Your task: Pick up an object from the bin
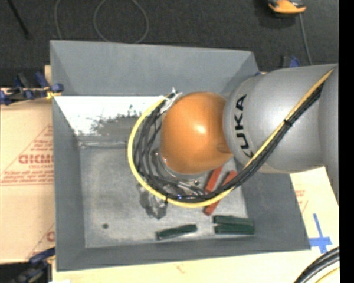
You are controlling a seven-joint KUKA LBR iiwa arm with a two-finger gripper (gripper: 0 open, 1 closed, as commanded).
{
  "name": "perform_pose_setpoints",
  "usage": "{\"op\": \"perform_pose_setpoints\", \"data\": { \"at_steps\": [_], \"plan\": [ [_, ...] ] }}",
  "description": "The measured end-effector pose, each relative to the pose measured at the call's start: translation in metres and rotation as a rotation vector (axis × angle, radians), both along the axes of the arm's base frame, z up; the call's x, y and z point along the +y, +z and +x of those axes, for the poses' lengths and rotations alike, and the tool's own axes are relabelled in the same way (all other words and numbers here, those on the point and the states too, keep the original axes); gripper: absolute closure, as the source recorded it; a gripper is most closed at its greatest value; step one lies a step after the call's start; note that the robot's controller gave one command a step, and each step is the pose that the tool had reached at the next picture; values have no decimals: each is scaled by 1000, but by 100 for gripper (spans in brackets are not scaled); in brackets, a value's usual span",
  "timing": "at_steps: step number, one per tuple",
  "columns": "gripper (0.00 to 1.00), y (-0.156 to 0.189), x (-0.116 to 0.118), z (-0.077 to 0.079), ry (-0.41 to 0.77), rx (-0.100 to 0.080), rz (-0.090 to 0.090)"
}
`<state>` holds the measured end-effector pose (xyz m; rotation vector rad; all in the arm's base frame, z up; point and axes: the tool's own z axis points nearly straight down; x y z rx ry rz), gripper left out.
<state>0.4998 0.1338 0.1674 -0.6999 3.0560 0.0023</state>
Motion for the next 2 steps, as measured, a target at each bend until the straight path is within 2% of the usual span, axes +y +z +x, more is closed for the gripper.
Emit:
{"op": "perform_pose_setpoints", "data": {
  "at_steps": [1, 2],
  "plan": [
    [100, 6, -103, -25, -141, 5, -4],
    [100, -41, -42, -19, -174, 8, 0]
  ]
}}
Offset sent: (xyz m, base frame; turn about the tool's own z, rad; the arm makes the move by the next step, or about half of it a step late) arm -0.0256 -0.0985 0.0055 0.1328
